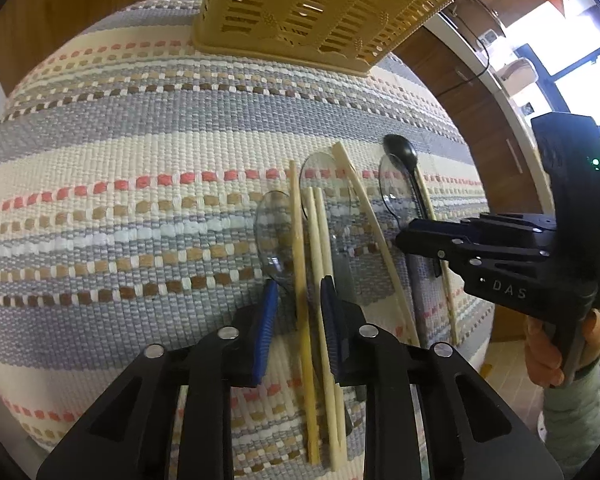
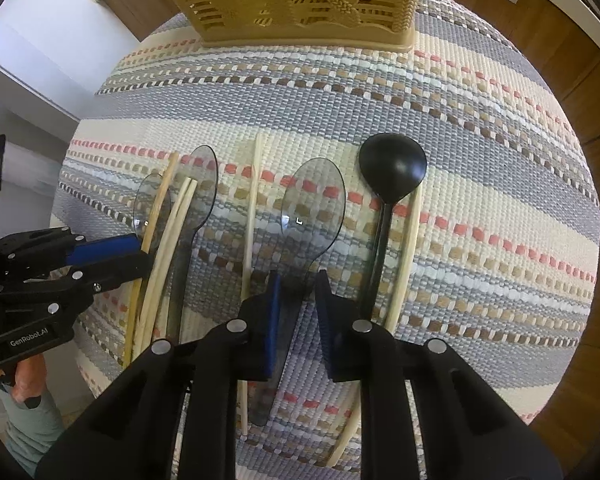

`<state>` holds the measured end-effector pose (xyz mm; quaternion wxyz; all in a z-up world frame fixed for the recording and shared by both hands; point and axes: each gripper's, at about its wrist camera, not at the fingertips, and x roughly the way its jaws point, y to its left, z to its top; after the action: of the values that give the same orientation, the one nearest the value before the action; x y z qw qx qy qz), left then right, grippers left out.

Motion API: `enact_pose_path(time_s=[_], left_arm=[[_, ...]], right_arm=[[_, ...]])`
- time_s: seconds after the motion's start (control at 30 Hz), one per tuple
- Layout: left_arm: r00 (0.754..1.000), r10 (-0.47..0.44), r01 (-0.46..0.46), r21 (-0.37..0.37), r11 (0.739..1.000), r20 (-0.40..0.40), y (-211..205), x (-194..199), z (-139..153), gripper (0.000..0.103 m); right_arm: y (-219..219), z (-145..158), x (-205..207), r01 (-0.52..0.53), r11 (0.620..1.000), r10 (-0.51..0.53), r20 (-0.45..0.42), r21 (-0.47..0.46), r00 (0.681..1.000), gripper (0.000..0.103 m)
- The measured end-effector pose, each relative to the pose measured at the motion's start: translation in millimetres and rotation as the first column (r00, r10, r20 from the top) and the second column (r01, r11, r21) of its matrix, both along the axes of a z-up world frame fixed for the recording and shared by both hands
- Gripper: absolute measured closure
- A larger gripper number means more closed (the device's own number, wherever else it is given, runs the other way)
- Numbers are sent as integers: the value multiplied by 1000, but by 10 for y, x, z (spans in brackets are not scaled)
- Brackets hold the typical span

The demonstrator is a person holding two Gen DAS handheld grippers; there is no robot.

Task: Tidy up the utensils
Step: 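Grasp a wooden chopstick with the left tool while the right tool grasps a clear spoon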

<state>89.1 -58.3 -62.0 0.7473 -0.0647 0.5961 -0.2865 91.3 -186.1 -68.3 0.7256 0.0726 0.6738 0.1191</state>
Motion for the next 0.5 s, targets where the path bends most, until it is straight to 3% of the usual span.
enact_pose_path(time_s=[0.2,0.3,0.5], left_arm=[[999,-4,3,40,999,38,-132,-18,31,100],[998,-4,0,58,998,70,-142,-76,45,100],[994,11,-11,7,1000,112,-45,-152,182,101]], right_arm=[[100,-15,23,-21,999,22,15,-47,1000,92],[84,-7,35,-15,1000,15,20,-24,1000,95],[-103,26,28,3,1000,-4,39,27,999,101]])
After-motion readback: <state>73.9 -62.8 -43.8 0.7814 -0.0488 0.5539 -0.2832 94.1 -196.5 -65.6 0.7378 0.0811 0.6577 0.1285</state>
